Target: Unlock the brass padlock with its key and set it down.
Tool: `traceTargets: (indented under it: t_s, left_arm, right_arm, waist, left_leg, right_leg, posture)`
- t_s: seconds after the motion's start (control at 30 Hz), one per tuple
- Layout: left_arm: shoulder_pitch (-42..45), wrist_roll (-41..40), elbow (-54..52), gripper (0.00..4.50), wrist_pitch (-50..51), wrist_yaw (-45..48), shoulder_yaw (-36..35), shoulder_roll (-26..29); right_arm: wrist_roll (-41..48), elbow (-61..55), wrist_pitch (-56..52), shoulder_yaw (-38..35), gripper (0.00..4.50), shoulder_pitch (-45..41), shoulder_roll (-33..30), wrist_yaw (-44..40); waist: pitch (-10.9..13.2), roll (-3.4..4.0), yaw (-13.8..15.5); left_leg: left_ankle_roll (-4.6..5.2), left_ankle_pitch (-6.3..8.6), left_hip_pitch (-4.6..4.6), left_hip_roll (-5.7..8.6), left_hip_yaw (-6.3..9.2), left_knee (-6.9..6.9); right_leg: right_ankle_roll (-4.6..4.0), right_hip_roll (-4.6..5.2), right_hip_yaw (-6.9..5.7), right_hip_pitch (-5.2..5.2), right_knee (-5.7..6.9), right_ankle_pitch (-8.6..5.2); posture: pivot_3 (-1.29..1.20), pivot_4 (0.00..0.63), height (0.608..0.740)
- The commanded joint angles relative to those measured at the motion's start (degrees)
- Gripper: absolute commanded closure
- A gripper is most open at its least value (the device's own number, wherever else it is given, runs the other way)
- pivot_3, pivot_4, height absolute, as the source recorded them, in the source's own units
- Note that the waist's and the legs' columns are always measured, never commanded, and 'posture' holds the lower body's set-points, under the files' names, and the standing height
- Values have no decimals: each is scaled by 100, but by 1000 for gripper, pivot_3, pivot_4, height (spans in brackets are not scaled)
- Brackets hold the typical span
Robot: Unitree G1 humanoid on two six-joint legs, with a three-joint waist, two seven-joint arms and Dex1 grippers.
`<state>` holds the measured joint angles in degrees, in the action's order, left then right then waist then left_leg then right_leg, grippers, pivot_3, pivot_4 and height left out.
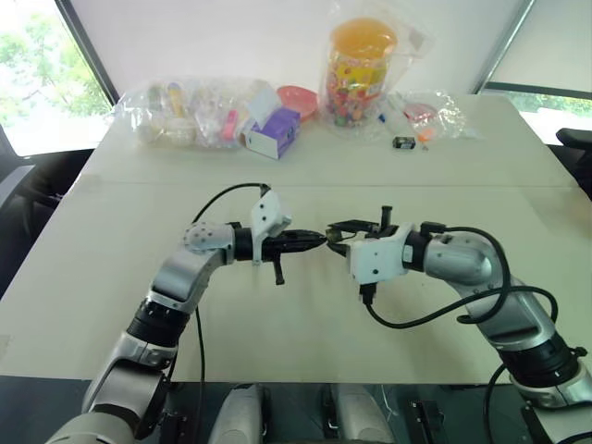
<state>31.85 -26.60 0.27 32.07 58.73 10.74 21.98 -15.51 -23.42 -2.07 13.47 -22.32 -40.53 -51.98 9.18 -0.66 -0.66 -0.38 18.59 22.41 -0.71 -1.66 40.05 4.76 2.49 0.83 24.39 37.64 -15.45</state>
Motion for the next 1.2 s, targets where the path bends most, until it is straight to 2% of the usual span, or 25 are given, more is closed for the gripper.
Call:
traceTargets:
  t_s: [0.03, 0.07, 0.1, 0.13, 0.17, 0.2, 0.43, 0.8, 1.13, 1.2]
  left_arm:
    - [275, -832, -122, 3124, 1083, -84, -549, 6]
    - [322, -935, -109, 2680, 1252, -144, -631, -21]
    - [371, -1064, -63, 2611, 1427, -175, -716, -53]
    - [410, -1189, -32, 2076, 1600, -206, -792, -73]
    - [438, -1265, -3, 1996, 1716, -238, -838, -90]
    - [452, -1309, 6, 1568, 1809, -284, -869, -106]
    - [330, -811, 22, 1568, 1474, -565, -499, -247]
    - [448, -951, 428, 1568, 1735, -997, -680, -692]
    - [447, -1032, 450, 1568, 1922, -1049, -696, -766]
    - [446, -1110, 445, 2092, 2055, -1029, -708, -763]
  right_arm:
    - [39, -223, 153, -29, 3377, -51, -70, -8]
    - [34, -218, 159, -32, 3377, -52, -72, -7]
    - [24, -203, 172, -32, 3377, -58, -77, -3]
    - [20, -193, 181, -32, 3377, -63, -83, 2]
    - [20, -174, 190, -33, 3377, -72, -87, 4]
    - [17, -162, 198, -35, 3377, -79, -93, 4]
    - [16, -183, 191, -48, 3377, -109, -106, 6]
    - [-1, -149, 191, -41, 3377, -156, -98, 24]
    - [-5, -188, 157, -52, 3377, -177, -86, 17]
    - [-5, -195, 153, -53, 3377, -180, -88, 11]
  waist:
    - [0, 0, 0]
    - [0, 0, -1]
    - [0, 0, 1]
    - [0, 0, 7]
    - [0, 0, 7]
    - [0, 0, 6]
    - [0, 0, 9]
    - [0, 0, 7]
    - [0, 0, 6]
    - [0, 0, 7]
  left_leg:
    - [0, 0, 0, 0, 1, 1]
    - [0, 0, 0, 0, 1, 0]
    - [0, 0, 0, 0, 1, 1]
    - [0, 0, -1, 0, 1, 1]
    - [0, 0, -1, 1, 1, 2]
    - [0, 0, -1, 1, 1, 2]
    - [-2, -1, -1, 1, 1, 3]
    - [-2, -1, -2, 1, 0, 3]
    - [-3, -1, -2, 1, 0, 3]
    - [-3, -1, -2, 1, 0, 3]
  right_leg:
    - [0, 0, 0, 0, 1, 0]
    - [0, 0, 0, 0, 1, 0]
    - [0, 0, 0, 0, 1, 0]
    - [0, 1, -1, 0, 2, 0]
    - [0, 2, 0, -1, 2, 0]
    - [0, 3, 0, -1, 2, 0]
    - [0, 4, 1, -1, 2, 0]
    - [0, 5, 1, -1, 2, 0]
    - [0, 5, 1, -1, 3, 0]
    - [0, 6, 1, -1, 3, 0]
  posture:
    - [0, 150, 735]
    - [0, 150, 735]
    - [0, 150, 735]
    - [0, 150, 735]
    - [0, 150, 735]
    - [0, 150, 735]
    - [0, 150, 735]
    - [0, 150, 735]
    - [0, 150, 735]
    - [0, 150, 735]
